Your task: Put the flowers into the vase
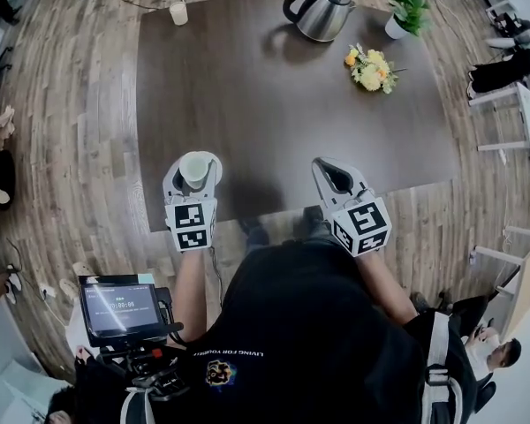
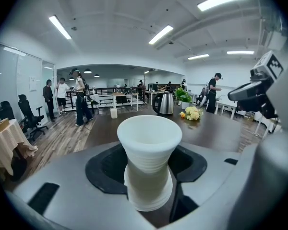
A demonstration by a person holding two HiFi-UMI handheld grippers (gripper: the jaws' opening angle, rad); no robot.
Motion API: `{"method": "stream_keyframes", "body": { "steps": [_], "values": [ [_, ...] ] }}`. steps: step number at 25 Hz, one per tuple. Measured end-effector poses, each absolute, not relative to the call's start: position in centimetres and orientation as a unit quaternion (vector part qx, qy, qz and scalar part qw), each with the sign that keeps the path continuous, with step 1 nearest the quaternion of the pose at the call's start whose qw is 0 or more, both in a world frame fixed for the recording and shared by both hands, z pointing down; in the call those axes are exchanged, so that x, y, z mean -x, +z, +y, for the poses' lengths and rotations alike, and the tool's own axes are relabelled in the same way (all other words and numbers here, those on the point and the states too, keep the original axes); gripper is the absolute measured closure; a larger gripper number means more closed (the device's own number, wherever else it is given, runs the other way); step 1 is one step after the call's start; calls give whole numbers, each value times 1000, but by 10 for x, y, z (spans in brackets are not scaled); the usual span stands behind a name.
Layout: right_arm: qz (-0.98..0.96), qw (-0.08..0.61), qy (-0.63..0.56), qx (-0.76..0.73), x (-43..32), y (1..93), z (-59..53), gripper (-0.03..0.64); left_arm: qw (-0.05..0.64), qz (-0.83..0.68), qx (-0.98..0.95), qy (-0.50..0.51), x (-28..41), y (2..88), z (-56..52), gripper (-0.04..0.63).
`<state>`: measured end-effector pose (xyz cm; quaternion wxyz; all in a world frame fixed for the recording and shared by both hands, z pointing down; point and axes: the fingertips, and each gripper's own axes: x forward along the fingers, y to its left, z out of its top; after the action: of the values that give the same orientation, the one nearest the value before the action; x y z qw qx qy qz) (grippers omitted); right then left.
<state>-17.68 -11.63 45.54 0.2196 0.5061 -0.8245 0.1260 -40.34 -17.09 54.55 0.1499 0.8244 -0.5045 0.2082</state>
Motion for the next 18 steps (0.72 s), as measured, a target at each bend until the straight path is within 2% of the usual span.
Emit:
{"method": "stream_keyframes", "body": {
  "steps": [10, 18],
  "values": [
    [-836, 209, 112, -495, 114, 455, -136, 597, 143, -525, -815, 201, 357, 522, -154, 351],
    [-834, 234, 67, -495, -9, 454, -170, 597, 150, -555, -798, 183, 277, 506, -138, 351]
  ]
}}
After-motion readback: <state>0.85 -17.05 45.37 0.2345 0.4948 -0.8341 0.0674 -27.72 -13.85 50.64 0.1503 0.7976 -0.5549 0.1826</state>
